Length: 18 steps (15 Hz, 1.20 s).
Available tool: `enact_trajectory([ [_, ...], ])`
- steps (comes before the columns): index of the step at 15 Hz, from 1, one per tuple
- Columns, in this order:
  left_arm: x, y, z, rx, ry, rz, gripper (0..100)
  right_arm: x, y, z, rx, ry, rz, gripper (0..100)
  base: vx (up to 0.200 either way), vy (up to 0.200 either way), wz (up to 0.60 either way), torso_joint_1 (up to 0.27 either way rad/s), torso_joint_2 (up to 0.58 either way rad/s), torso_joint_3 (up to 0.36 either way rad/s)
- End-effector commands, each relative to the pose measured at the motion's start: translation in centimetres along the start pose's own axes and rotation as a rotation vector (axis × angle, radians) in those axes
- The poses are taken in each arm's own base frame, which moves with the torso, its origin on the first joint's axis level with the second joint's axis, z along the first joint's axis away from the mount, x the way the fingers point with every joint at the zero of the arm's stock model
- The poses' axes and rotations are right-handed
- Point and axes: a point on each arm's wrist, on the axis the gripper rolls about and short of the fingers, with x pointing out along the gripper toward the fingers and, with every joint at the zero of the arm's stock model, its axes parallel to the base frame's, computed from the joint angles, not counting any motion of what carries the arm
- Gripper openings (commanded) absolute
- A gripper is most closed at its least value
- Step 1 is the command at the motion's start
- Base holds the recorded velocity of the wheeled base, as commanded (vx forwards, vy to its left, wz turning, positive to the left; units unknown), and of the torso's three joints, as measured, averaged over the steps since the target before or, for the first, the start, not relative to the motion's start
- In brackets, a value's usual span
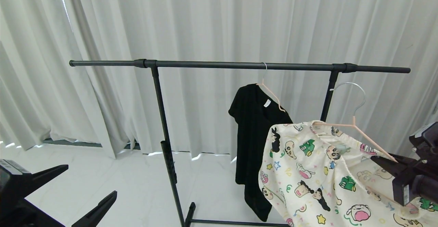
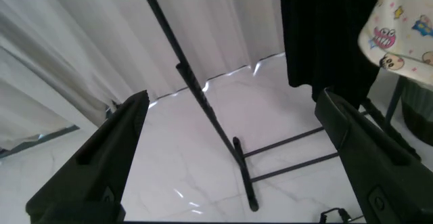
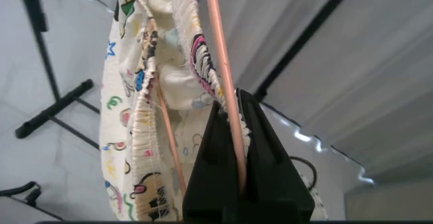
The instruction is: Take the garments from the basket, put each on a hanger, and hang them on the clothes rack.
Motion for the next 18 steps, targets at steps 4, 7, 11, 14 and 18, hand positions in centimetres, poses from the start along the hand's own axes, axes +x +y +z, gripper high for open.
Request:
enact_trajectory([
  [4,0.3,0.0,0.0,0.002,0.019,0.001,100,-0.2,-1.0,-0.5,0.018,0.024,-0.068,0,0.000,-0.200,0.00,0.002,0.00,0.004],
  [7,0.5,-0.1,-0.1,0.002,0.027,-0.001,100,-0.2,-1.7,-0.9,0.032,0.044,-0.116,0,0.000,-0.200,0.00,0.004,0.00,0.004],
  [11,0.3,-0.1,-0.3,0.008,0.024,0.000,100,-1.1,-2.5,-1.9,0.059,0.117,-0.183,0,0.000,0.000,0.00,0.000,0.00,0.000],
  [14,0.2,-0.1,-0.3,0.069,0.019,0.002,100,-2.4,-2.7,-2.6,0.079,0.163,-0.214,0,0.000,0.000,0.00,0.000,0.00,0.000],
  [18,0.2,0.0,-0.2,0.086,0.016,0.003,100,-2.1,-2.9,-1.4,0.076,0.105,-0.137,0,0.000,0.000,0.00,0.000,0.00,0.000],
])
